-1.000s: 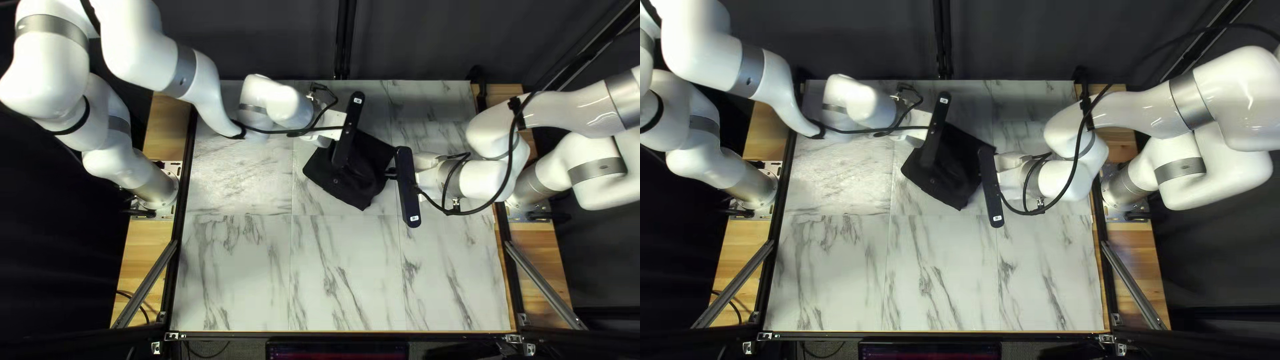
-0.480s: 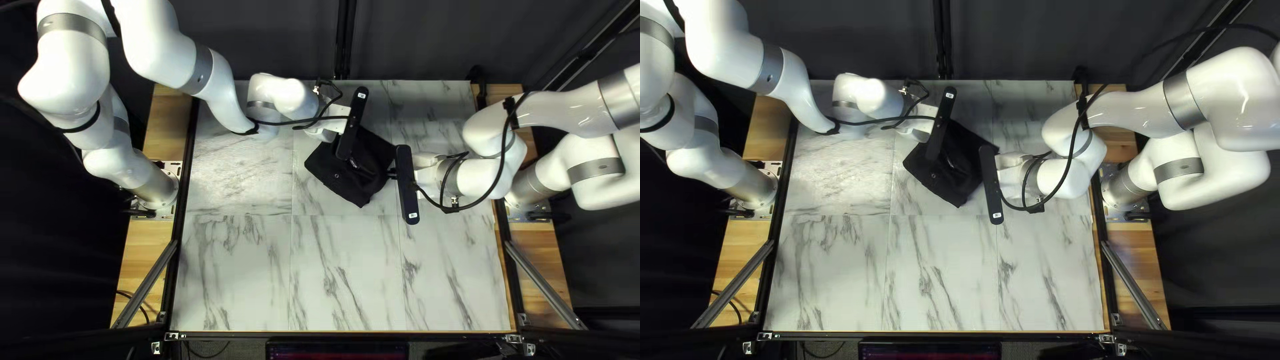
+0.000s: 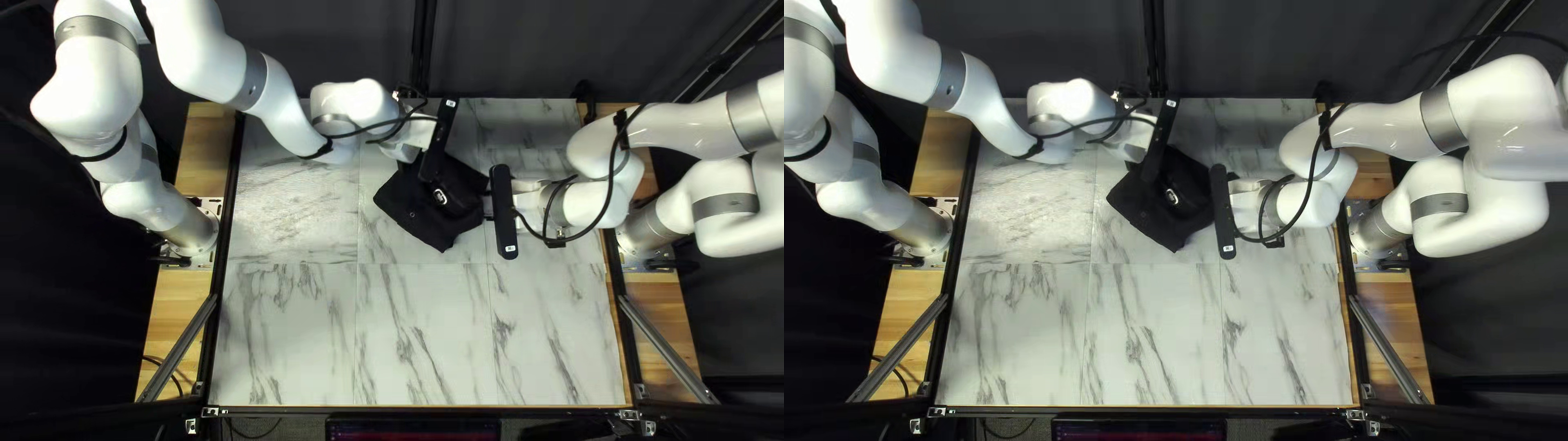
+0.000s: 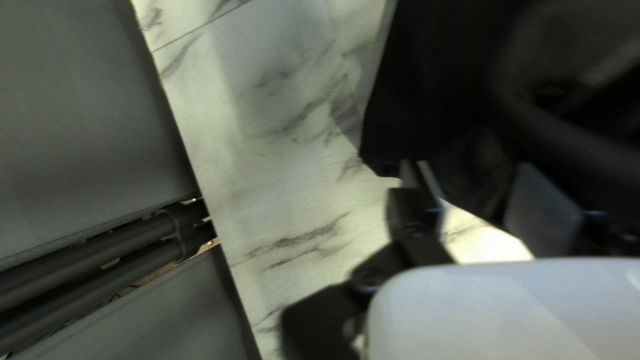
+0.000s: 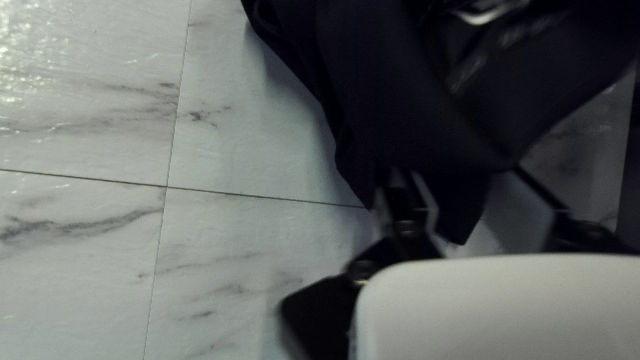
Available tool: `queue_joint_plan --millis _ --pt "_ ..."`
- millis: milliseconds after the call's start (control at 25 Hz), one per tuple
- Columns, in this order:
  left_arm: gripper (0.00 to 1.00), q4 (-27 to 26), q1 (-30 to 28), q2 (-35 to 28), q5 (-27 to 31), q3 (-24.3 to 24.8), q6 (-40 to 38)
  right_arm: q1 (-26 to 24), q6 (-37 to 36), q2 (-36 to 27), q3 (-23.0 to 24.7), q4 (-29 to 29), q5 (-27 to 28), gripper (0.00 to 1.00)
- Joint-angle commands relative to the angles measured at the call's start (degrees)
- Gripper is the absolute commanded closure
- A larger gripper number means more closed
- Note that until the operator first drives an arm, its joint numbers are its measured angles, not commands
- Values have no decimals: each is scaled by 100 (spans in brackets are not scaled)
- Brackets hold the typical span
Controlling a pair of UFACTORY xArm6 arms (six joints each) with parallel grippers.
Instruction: Fold t-shirt
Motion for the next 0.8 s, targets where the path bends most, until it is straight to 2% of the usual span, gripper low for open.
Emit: queue_joint_plan --millis 40,200,320,520,640,680,800 --pt "0 559 -303 -493 184 292 -714 448 -523 -302 -42 758 538 0" --pt "0 1013 -727 -959 374 575 -1350 655 -1032 -568 -103 1278 909 0" --pt "0 1075 -997 -1291 507 771 -1517 770 -1268 -640 -220 1494 1056 0" --pt "0 1006 -1435 -1944 663 1197 -1631 1238 -1493 -717 -538 1955 1485 0" --pt "0 412 -1364 -2397 902 1354 -1016 1283 -2241 -1439 -499 2821 1807 0" --pt "0 -75 -1269 -2688 1145 1374 -528 1256 -2731 -1883 -474 3318 2006 0" --pt "0 -1053 -974 -3361 1845 1282 493 1214 -3642 -2860 -548 4261 2657 0"
